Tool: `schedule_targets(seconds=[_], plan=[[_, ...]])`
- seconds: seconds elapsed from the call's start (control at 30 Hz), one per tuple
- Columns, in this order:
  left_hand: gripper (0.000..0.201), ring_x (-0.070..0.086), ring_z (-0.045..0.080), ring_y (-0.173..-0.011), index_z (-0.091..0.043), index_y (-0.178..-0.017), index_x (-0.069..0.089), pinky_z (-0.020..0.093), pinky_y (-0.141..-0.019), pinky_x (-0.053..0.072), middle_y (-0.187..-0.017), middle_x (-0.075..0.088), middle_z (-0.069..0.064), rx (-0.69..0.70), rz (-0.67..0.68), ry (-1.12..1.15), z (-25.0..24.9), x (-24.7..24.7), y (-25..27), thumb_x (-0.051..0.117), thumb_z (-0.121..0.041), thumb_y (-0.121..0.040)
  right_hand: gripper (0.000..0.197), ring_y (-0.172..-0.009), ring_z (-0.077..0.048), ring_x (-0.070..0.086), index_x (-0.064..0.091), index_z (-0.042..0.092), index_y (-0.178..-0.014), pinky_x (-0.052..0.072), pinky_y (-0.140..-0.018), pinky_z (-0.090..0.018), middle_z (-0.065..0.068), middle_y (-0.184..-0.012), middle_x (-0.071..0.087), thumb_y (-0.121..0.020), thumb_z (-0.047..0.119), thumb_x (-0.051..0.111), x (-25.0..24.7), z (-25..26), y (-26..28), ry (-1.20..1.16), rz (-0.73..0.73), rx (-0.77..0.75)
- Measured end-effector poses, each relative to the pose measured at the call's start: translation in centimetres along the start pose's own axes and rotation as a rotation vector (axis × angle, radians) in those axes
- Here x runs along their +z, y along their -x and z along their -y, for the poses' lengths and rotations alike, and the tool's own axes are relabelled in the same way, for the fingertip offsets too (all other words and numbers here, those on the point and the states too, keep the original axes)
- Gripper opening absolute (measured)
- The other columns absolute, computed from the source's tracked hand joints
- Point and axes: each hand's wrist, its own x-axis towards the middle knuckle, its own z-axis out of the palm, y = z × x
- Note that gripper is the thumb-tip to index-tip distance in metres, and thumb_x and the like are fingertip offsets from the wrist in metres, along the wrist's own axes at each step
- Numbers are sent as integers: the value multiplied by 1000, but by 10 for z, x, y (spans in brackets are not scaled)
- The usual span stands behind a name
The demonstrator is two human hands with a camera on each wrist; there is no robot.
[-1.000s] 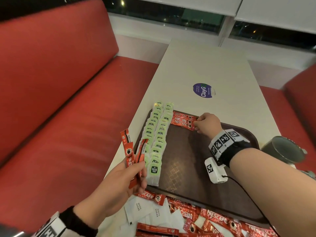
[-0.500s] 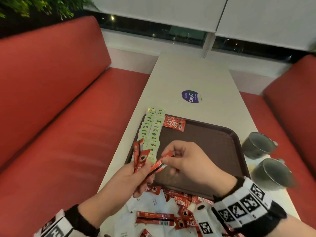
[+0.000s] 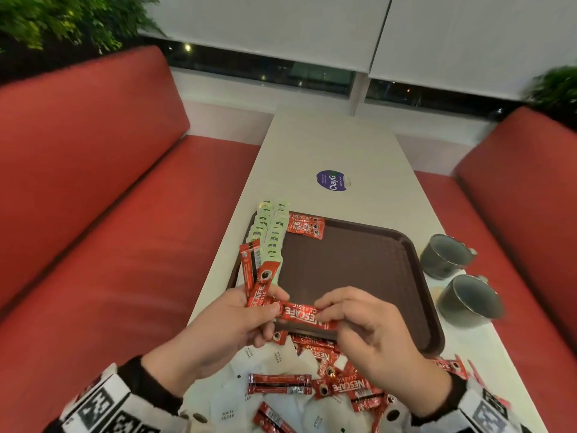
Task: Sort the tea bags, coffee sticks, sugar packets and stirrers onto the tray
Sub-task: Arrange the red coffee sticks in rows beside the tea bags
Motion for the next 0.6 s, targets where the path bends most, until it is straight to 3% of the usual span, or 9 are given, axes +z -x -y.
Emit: schedule_targets(seconds=[0.07, 0.13, 0.23, 0.37, 0.5, 0.53, 0.6], plan=[[14, 46, 12, -50, -5, -103, 59, 20, -49, 39, -59, 52, 8, 19, 2, -35, 1, 0, 0, 49, 0, -94, 15, -87, -7, 65, 74, 22, -75, 50, -67, -17, 11, -90, 69, -78, 11, 63, 3, 2, -1, -63, -23, 130], [14, 46, 12, -50, -4, -103, 59, 19, -50, 40, -58, 53, 9, 28, 7, -48, 1, -1, 0, 49, 0, -94, 15, -75, -9, 66, 71, 20, -73, 52, -68, -24, 1, -82, 70, -78, 6, 74, 5, 3, -4, -161, -13, 298], [16, 47, 13, -50, -4, -104, 60, 19, -50, 40, -58, 55, 8, 12, 31, -38, 0, -3, 0, 49, 3, -93, 19, -64, -14, 63, 68, 13, -78, 54, -62, -27, -3, -68, 67, -78, -7, 71, 4, 2, -11, -388, -19, 490], [24, 45, 5, -48, -16, -110, 62, 16, -50, 35, -57, 60, -4, -20, 94, -241, 4, -3, 0, 46, -5, -97, 24, -68, -12, 61, 65, 12, -88, 54, -66, -26, 0, -73, 67, -79, -10, 68, -4, 1, -21, -312, -15, 459], [21, 50, -5, -57, -37, -98, 63, 9, -54, 36, -75, 66, -18, 83, 21, -467, 10, 1, -3, 50, -20, -97, 39, -63, -11, 60, 61, 26, -98, 51, -64, -29, 0, -75, 67, -79, -7, 63, -4, 4, -29, -89, 204, 454], [19, 51, -5, -60, -38, -95, 62, 10, -55, 37, -75, 66, -20, 99, 9, -490, 12, 2, -4, 51, -22, -96, 40, -61, -9, 58, 59, 28, -100, 50, -61, -27, -1, -75, 67, -78, -6, 63, -1, 5, -30, -57, 239, 450], [17, 43, 2, -53, -32, -86, 59, 18, -52, 34, -56, 56, -16, 89, 36, -469, 16, 7, -6, 51, -22, -97, 40, -62, -11, 58, 57, 28, -101, 50, -62, -30, -3, -77, 69, -77, -3, 64, 7, 7, -33, -36, 260, 422]])
